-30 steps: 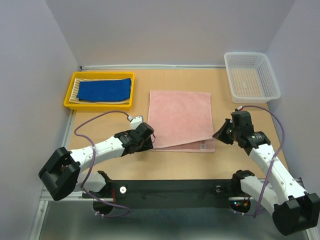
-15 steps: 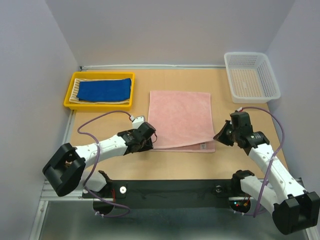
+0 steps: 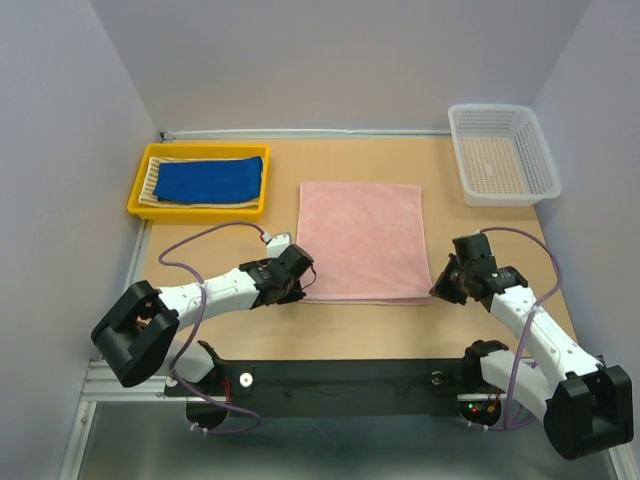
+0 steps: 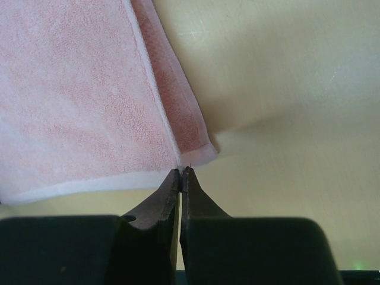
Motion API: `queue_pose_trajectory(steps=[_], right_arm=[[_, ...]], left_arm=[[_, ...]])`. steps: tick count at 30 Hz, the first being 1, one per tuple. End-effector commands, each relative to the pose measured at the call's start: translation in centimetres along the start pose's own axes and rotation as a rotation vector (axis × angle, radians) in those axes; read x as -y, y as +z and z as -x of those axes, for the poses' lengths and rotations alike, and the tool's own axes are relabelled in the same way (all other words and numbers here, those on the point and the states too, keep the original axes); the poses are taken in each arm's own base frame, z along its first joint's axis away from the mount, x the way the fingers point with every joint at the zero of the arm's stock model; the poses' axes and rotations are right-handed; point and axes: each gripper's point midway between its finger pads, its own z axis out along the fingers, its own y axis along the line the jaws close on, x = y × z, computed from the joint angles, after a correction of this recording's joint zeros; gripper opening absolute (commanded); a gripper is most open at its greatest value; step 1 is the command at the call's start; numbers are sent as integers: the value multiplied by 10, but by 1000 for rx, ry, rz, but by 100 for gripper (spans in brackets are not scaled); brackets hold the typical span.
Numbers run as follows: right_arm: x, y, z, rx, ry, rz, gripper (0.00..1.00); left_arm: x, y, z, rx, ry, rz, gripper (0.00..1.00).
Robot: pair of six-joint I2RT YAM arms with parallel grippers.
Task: Fold and stack the towels
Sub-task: Fold the towel
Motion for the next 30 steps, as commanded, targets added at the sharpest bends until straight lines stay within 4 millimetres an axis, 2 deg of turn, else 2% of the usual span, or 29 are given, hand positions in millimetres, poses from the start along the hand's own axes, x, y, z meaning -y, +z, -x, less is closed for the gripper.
queue_pose_trajectory(steps=[1,12,18,22,25,30], right_arm=[[0,6,8,44,15,-13,4],[3,10,8,49,18,-23,5],[-1,6,14,73,20,-12,6],[-7,-1,18,84,19,18,7],[-6,-2,12,57,30,15,10],[-1,0,5,54,92,5,13]], left_arm=[[14,-4,14,38,-7,-30,26],[25,-14,19,38,-18,-84,6],[27,-20,20,35,-21,-100,0],[29,-30,18,16,-34,-117,0],[27,-36,15,3,-41,-134,0],[17,-29,-4,-56,-30,-111,0]])
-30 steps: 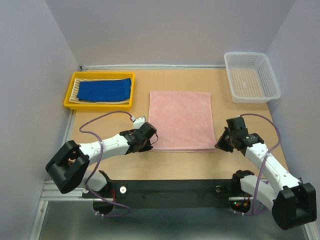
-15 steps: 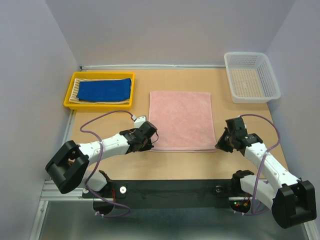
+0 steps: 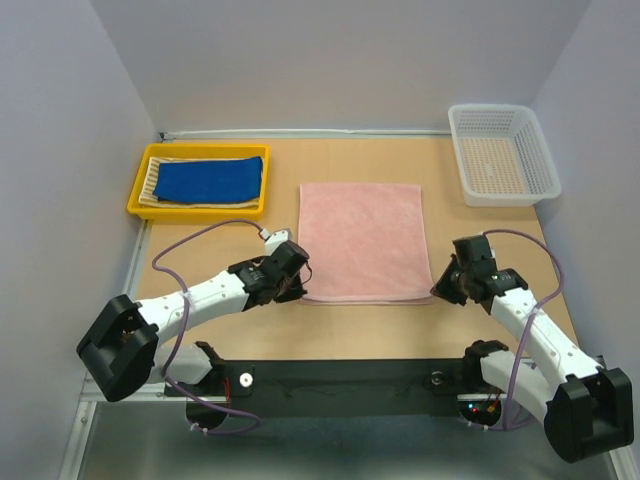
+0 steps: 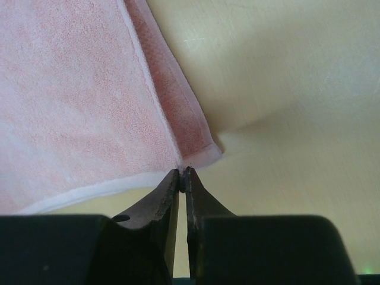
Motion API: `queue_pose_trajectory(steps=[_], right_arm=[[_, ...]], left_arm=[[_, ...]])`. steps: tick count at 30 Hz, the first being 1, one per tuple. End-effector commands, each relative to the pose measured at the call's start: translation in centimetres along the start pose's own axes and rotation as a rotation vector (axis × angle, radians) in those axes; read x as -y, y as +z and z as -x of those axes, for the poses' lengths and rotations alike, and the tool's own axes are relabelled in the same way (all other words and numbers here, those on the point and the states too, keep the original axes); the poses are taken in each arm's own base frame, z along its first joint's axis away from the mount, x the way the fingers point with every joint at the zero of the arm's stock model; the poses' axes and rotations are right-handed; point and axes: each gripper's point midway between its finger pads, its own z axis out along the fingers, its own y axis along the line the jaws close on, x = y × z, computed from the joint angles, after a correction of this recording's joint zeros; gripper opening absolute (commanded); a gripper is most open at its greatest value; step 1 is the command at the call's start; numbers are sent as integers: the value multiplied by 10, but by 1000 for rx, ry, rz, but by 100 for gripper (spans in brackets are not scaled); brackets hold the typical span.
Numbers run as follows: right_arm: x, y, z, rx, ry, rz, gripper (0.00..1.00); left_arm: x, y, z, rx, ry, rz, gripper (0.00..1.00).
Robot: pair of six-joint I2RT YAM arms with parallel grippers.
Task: Fold and stack the towels
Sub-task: Fold the towel
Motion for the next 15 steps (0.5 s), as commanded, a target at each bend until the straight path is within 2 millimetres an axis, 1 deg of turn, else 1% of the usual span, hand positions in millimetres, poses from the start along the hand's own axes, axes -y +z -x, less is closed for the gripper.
queue_pose_trajectory(steps=[1,4,8,9,10,12,13,14,15], right_arm=[[1,-2,1,31,61,2,13],[2,-3,3,60,116,6,13],[9,-4,7,113,179,-5,13],[12,-2,5,115,200,-11,14],[12,-4,8,136,211,0,16],[12,-6,11,160,225,2,18],[12,-8,15,177,226,4,22],[12,-11,21,207,207,5,29],[8,-16,28,228,191,17,47]], left_arm=[[-6,0,-17,-66,3,12,0],[-11,4,-24,-90,9,21,0],[-15,5,-32,-108,12,17,1],[-15,6,-32,-109,14,16,2],[-15,5,-33,-112,15,12,3],[-13,4,-35,-120,22,0,10],[-12,3,-35,-123,25,-6,14],[-12,2,-37,-128,33,-11,21],[-9,-2,-36,-120,34,-25,39]])
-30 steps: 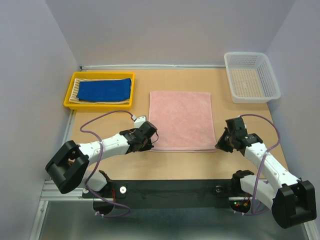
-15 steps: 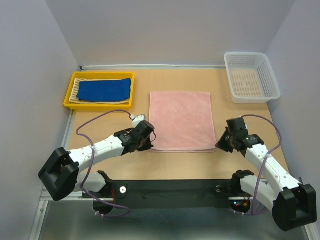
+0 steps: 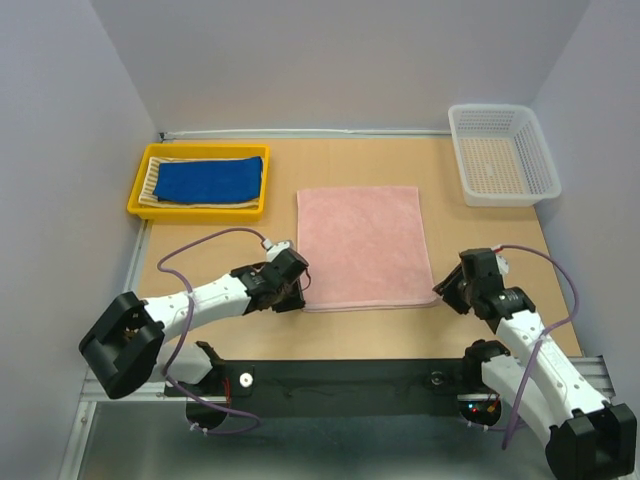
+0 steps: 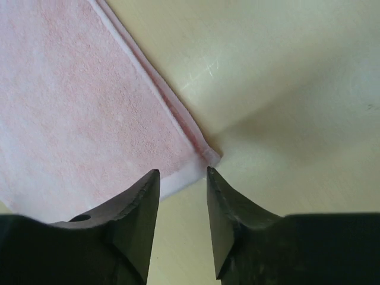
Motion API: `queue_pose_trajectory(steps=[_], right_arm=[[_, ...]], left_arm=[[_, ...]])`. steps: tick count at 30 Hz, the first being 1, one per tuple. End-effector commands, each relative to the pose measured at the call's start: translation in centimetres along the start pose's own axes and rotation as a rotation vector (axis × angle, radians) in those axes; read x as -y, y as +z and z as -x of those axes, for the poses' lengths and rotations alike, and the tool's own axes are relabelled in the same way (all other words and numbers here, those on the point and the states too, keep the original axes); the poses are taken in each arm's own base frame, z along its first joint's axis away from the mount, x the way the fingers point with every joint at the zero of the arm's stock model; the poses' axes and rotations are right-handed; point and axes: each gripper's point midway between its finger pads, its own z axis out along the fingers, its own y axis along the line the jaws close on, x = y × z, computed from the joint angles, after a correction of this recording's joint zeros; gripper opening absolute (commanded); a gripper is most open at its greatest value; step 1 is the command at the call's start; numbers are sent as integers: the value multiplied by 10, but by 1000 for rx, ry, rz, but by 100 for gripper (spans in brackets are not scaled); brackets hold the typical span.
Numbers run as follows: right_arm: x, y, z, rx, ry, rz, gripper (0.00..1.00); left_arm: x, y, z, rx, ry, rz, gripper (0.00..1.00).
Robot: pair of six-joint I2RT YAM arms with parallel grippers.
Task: Fold and stack the towels
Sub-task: Fold the towel
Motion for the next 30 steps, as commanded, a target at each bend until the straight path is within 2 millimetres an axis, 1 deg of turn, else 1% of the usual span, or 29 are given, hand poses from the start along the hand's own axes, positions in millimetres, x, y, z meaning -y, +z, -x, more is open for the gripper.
queue_pose_trajectory(steps=[1,2,3,4,5,6,7,9,10,11,12,13,15,16,18,19,21,22,23,24,25,26,28,29,30], right_arm=[[-13,-11,31,130,-10,19,50],[-13,-11,37,145,-33,1,52],[-15,-13,41,152,-105,5,54],[-28,-19,51,172,-138,34,60],[-33,-20,53,169,-171,44,61],[-36,-17,53,147,-251,43,61],[-55,-20,50,117,-301,128,59],[-68,-17,44,63,-385,183,56],[-74,-9,37,17,-410,199,52],[-81,-8,24,-57,-424,246,50],[-82,-4,18,-92,-433,251,48],[-79,6,10,-141,-436,230,45],[-71,14,0,-188,-429,202,42],[-67,18,-3,-196,-422,185,41],[-55,25,-10,-220,-404,144,41],[-44,29,-18,-243,-397,118,41],[-33,31,-29,-280,-371,93,42],[-21,33,-39,-310,-361,69,43],[-16,33,-42,-318,-352,57,43],[-13,32,-46,-317,-327,48,44],[-15,31,-45,-309,-313,55,44],[-14,29,-46,-310,-287,53,44],[-12,28,-48,-308,-266,48,45],[-10,27,-50,-312,-258,44,45],[-13,24,-54,-323,-246,59,45]], left_arm=[[5,-10,-5,-5,17,-40,45],[5,-13,-4,1,16,-43,49],[7,-17,-1,14,12,-50,57],[10,-23,4,35,8,-67,60],[12,-28,11,59,4,-68,64],[14,-31,15,72,5,-70,65],[22,-38,24,100,7,-85,65],[28,-42,33,120,14,-85,61],[30,-40,35,117,32,-75,59],[39,-43,44,134,37,-87,56],[44,-41,47,134,46,-90,53],[51,-36,51,127,68,-86,48],[60,-28,51,112,88,-97,44],[59,-17,47,87,101,-77,42],[63,-8,42,56,131,-84,41],[57,4,34,19,149,-56,40],[48,15,19,-45,187,-33,39],[41,23,10,-78,197,-9,38],[31,28,-2,-116,204,6,38],[17,34,-15,-149,212,30,38],[18,35,-15,-151,212,25,37],[6,38,-27,-181,214,42,37],[-1,38,-39,-218,214,39,37],[-11,37,-48,-243,216,50,37],[-14,34,-51,-248,212,46,37]])
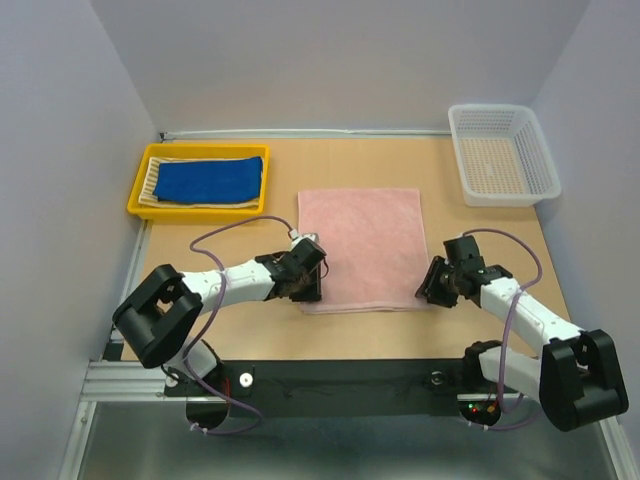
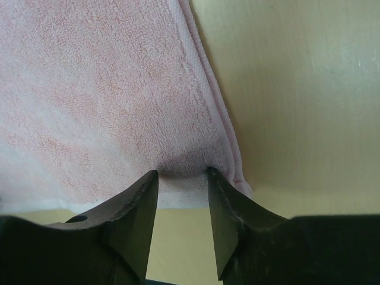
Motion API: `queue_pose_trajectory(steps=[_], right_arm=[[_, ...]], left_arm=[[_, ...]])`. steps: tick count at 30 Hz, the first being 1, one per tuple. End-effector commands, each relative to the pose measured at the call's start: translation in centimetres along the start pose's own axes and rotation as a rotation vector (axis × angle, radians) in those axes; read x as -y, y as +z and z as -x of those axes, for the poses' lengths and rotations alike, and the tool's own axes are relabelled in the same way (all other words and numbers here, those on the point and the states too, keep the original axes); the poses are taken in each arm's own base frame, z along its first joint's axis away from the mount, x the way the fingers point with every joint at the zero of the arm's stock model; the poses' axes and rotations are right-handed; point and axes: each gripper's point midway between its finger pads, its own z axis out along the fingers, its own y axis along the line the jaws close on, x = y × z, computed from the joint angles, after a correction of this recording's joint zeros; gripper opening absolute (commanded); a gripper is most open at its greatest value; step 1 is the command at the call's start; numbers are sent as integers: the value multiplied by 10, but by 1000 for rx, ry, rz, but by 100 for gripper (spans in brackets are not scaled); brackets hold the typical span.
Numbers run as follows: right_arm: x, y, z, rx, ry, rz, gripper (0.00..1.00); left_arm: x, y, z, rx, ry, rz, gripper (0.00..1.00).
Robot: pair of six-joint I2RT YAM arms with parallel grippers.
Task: Fold and stack the towels
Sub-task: Fold the towel
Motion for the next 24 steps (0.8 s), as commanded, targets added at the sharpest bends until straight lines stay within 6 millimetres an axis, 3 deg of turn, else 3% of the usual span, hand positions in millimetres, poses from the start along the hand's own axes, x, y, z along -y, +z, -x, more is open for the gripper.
queue_pose_trajectory(steps=[1,5,7,9,10,12,13,14,15,16,17,18,20,21,22,23,24], right_arm=[[-2,-3,-20,-48,74,12,47],[-9,-14,-42,-134,101,63,52],[-13,-22,-43,-122,98,78,54],[-25,-34,-23,-24,87,129,56],[-42,-45,-2,49,76,182,59],[-63,-58,25,129,58,232,64],[-86,-73,49,196,37,297,68],[-96,-75,59,209,26,317,69],[-103,-68,66,199,13,311,70],[-119,-69,82,232,-5,355,70],[-136,-77,99,265,-20,394,70],[-143,-62,105,237,-33,387,70],[-166,-58,130,289,-52,438,70],[-180,-59,143,309,-62,471,70],[-189,-55,151,318,-70,497,70],[-200,-38,162,328,-73,525,70],[-215,-38,171,345,-79,576,70]], left_arm=[[-43,2,-66,-196,37,75,38],[-55,-11,-94,-260,16,56,37],[-50,-21,-92,-237,5,21,38],[-46,-29,-83,-194,-7,16,43],[-39,-36,-72,-153,-9,-11,51],[-23,-49,-38,-53,-11,-22,57],[-15,-56,-23,-15,-15,-43,61],[-3,-66,9,77,-23,-52,63],[2,-71,25,123,-5,-64,65],[4,-73,42,162,-14,-68,66],[3,-80,74,230,-55,-72,67],[4,-83,97,286,-80,-91,73],[-3,-85,141,361,-122,-116,74],[2,-79,162,402,-134,-143,74],[6,-87,179,450,-140,-172,74],[8,-74,188,429,-136,-188,74],[20,-82,215,481,-138,-236,72]])
